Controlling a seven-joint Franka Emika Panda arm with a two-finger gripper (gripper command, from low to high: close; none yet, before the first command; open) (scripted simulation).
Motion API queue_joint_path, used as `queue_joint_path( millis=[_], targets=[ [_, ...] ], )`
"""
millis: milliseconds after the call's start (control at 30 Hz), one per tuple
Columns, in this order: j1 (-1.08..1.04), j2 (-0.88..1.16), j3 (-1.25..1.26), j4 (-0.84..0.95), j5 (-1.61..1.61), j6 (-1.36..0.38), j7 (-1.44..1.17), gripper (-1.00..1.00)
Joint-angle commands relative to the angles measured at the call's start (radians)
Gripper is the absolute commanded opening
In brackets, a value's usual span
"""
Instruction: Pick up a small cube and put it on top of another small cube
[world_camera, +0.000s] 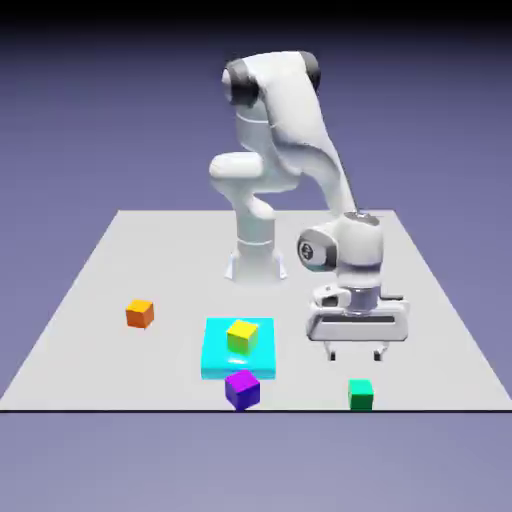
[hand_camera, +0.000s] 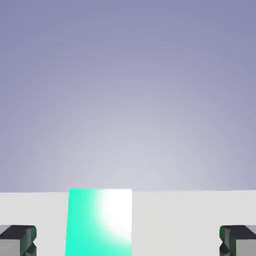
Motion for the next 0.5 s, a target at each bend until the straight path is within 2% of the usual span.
queue_joint_path(
  millis=[0, 200, 233, 467],
  targets=[
    [0.0, 0.0, 0.0, 0.0, 0.0, 0.0, 0.0, 0.0],
    [0.1, 0.184, -0.128, 0.091, -0.101, 0.104, 0.089, 0.0],
    [0.1, 0.184, -0.128, 0.091, -0.101, 0.104, 0.089, -1.0],
    [-0.002, -0.033, -0.018, -0.026, 0.016, -0.005, -0.013, -1.0]
  ],
)
